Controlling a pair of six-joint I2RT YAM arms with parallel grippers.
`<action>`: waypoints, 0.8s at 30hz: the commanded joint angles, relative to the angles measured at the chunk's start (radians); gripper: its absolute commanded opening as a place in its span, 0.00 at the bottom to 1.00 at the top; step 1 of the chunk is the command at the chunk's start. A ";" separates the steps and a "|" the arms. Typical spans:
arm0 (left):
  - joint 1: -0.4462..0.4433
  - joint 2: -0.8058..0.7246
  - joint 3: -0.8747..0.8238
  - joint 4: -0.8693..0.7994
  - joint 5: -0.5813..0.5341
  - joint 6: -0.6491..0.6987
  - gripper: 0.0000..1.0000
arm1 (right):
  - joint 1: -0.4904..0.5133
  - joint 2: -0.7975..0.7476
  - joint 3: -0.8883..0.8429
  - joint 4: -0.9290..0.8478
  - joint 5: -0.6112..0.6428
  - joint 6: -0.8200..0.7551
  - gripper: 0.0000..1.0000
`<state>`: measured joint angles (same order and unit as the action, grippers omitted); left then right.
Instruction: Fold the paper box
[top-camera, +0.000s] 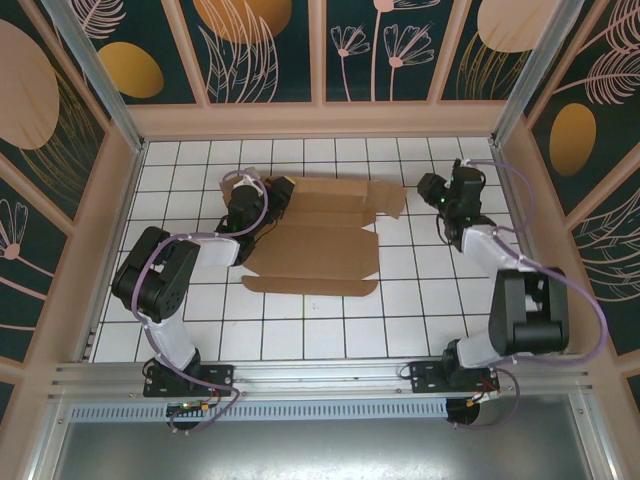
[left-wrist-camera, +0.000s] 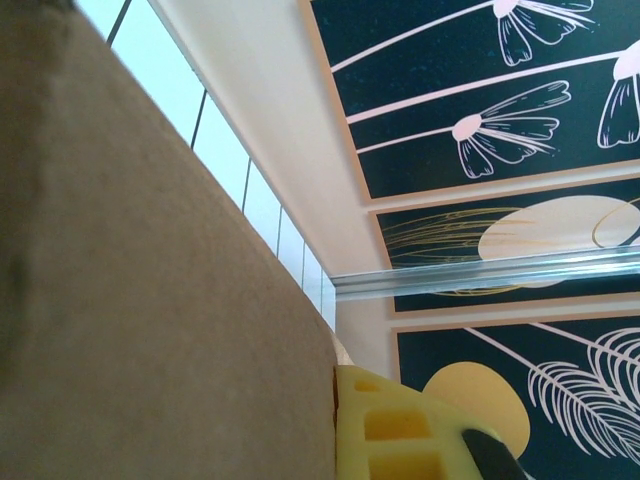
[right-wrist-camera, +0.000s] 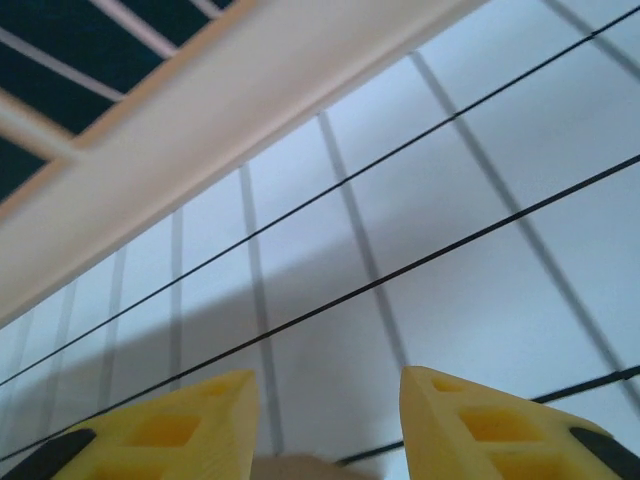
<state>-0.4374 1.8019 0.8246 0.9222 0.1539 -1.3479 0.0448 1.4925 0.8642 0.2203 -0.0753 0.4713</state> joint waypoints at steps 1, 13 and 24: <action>0.005 0.019 0.008 -0.031 0.022 0.021 0.00 | -0.019 0.117 0.110 -0.075 0.029 -0.076 0.39; 0.012 0.033 0.049 -0.099 0.042 0.025 0.00 | 0.006 0.182 0.169 -0.083 -0.298 -0.306 0.36; 0.017 0.043 0.070 -0.145 0.059 0.023 0.00 | 0.033 0.107 -0.007 0.090 -0.222 -0.518 0.31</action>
<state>-0.4252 1.8187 0.8803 0.8505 0.1879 -1.3479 0.0574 1.6768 0.9241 0.2207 -0.3458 0.1062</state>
